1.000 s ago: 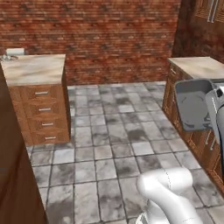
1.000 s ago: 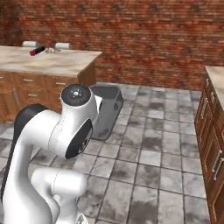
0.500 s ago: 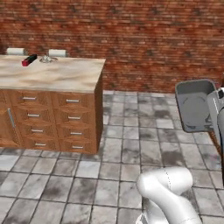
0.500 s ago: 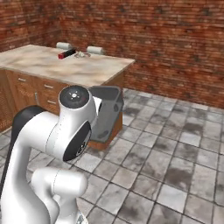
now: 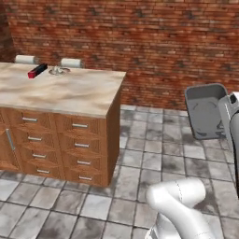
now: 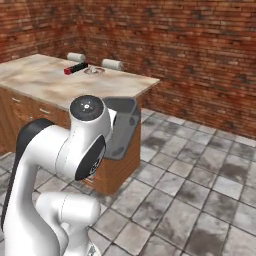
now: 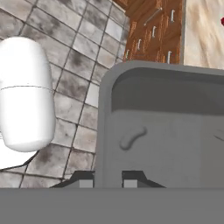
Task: Retrieve the tupperware and aluminum foil from the cabinet and place them on the dining counter near the plate with garlics to prepare for storing leftovers.
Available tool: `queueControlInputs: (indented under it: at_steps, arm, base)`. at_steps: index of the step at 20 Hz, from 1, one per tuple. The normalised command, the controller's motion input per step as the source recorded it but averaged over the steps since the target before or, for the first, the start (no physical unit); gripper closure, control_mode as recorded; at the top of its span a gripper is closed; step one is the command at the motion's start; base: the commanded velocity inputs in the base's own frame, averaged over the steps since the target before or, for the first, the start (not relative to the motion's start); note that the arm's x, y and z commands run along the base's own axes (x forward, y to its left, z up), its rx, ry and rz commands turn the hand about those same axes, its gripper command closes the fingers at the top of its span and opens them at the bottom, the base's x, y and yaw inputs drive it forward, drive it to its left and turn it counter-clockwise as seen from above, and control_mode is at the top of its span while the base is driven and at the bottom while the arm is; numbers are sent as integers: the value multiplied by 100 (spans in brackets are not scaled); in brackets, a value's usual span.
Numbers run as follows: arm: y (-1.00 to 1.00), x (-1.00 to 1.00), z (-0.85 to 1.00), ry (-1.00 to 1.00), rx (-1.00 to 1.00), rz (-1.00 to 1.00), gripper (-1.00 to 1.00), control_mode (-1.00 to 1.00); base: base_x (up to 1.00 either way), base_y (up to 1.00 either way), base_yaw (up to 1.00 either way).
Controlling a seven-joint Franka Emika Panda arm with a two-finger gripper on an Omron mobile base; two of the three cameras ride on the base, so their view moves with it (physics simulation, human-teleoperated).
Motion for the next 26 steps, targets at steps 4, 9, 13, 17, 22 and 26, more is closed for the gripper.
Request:
queueControlInputs:
  at_steps: [4, 9, 13, 17, 22, 26]
  arm:
    - [0, 0, 0, 0, 0, 0, 100, 100]
    - [0, 0, 0, 0, 0, 0, 100, 100]
    - [0, 0, 0, 0, 0, 0, 100, 100]
    - [0, 0, 0, 0, 0, 0, 100, 100]
    - [0, 0, 0, 0, 0, 0, 100, 100]
    - [0, 0, 0, 0, 0, 0, 100, 100]
  base:
    - [100, -20, -6]
    - [100, -13, -17]
    - [100, -1, -23]
    - [100, 0, -22]
    - [100, 0, -18]
    - [100, -5, -3]
